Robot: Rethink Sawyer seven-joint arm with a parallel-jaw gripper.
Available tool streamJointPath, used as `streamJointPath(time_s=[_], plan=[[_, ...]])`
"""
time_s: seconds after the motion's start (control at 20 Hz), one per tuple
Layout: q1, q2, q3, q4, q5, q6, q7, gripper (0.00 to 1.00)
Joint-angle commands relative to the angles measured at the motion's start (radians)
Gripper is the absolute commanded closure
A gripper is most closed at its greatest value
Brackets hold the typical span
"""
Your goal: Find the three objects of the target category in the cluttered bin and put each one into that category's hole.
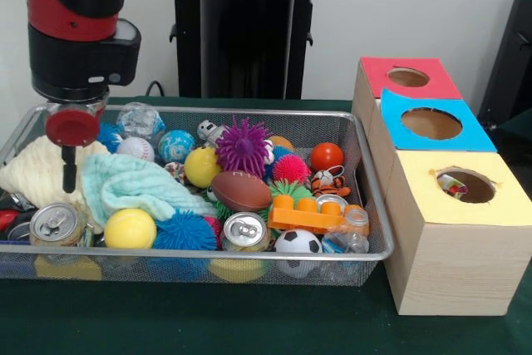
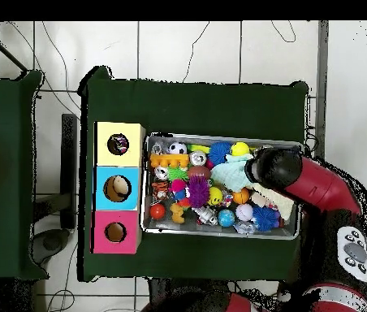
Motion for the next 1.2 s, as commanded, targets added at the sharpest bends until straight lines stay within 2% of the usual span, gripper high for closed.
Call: streamJointPath(time_s=[0.05,0.5,1.2], plan=[[-0.015,0.031,0.111,0.140,-0.011,-0.061,0.018,0.00],[-0.021,0.060,0.118,0.170,-0.014,-0.125,0.028,0.00],[-0.039,0.103,0.133,0.124,-0.030,-0.141,-0.020,0.00]])
